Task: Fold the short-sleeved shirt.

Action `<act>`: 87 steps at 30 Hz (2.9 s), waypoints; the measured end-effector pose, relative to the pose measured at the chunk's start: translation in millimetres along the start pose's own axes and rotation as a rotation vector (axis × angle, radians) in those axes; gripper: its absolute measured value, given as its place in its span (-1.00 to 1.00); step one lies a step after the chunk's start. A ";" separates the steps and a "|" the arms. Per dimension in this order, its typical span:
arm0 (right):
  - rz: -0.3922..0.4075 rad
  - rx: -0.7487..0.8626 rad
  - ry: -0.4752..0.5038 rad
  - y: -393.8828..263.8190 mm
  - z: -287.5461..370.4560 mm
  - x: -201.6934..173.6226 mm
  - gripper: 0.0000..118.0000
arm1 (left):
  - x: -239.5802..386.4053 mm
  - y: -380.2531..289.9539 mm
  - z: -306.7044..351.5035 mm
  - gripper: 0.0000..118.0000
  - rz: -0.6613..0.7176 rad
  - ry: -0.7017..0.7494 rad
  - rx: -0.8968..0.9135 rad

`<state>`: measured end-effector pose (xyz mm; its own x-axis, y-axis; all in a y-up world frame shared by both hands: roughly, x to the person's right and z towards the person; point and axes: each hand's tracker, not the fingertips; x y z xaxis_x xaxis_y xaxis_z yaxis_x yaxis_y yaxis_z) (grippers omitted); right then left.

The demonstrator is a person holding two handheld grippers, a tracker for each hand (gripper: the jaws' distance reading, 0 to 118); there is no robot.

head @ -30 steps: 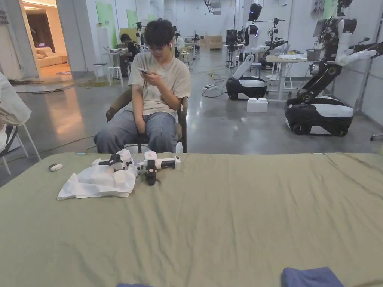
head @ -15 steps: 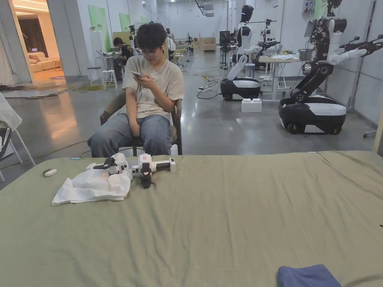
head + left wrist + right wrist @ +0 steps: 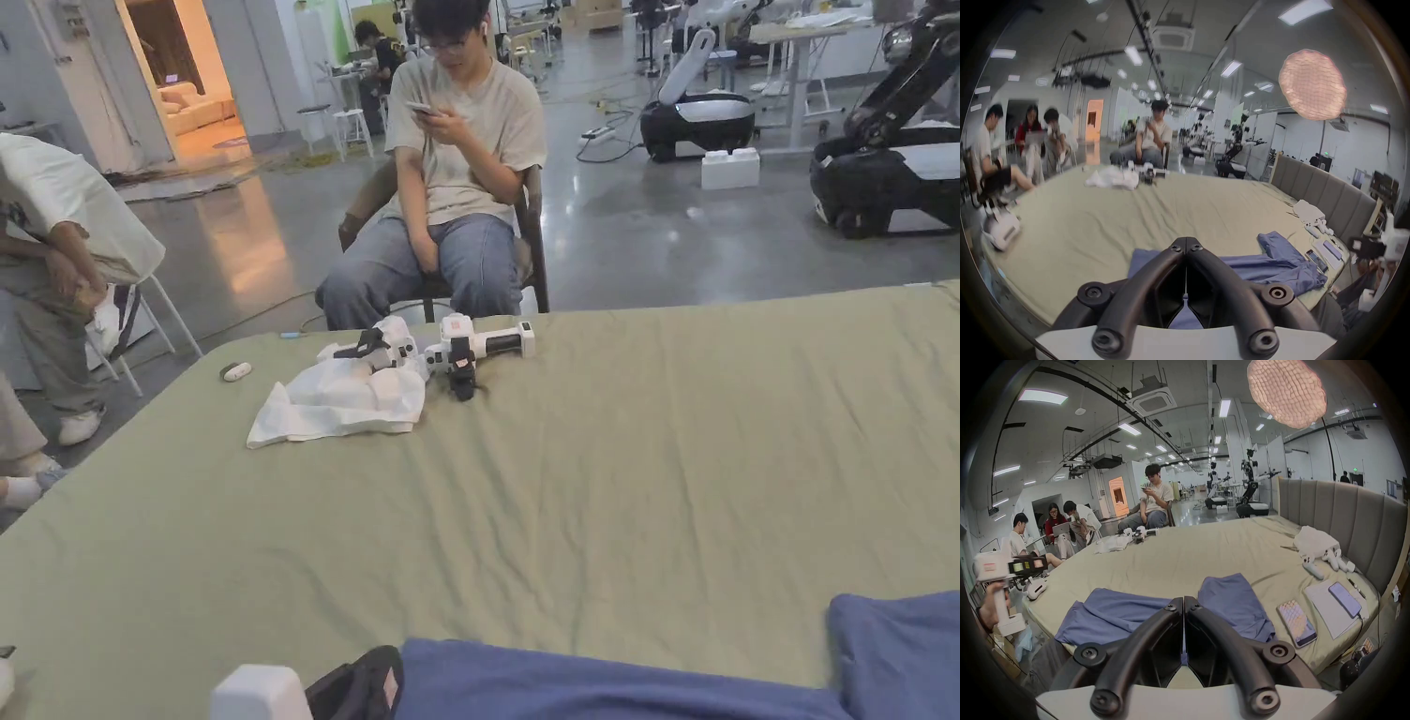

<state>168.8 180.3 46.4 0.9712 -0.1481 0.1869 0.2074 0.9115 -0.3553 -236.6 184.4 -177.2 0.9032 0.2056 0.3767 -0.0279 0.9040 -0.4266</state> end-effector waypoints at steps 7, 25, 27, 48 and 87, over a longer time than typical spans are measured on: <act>-0.092 -0.146 -0.046 -25.7 -23.1 26.5 -1.00 | -54.4 -19.6 -188.4 -0.11 -0.006 0.105 -0.356; -0.185 -0.460 -0.171 15.8 -167.0 141.7 0.11 | -81.6 -48.5 -283.6 -0.99 0.018 0.144 -0.675; -0.220 -0.542 -0.198 16.4 -212.9 164.0 0.18 | -78.4 -46.7 -281.8 -0.99 0.010 0.145 -0.682; -0.099 -0.415 -0.233 21.3 -188.6 164.1 -1.00 | -65.7 9.1 -148.1 -1.00 0.049 0.030 -0.313; 0.064 0.075 -0.103 0.7 15.1 16.6 -0.33 | 25.4 -21.8 124.3 -0.38 -0.105 0.164 0.219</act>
<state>183.3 184.3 63.1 0.9640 -0.0523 0.2608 0.1326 0.9444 -0.3009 -266.3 216.5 -56.1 0.9628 0.0597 0.2635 -0.0066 0.9802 -0.1981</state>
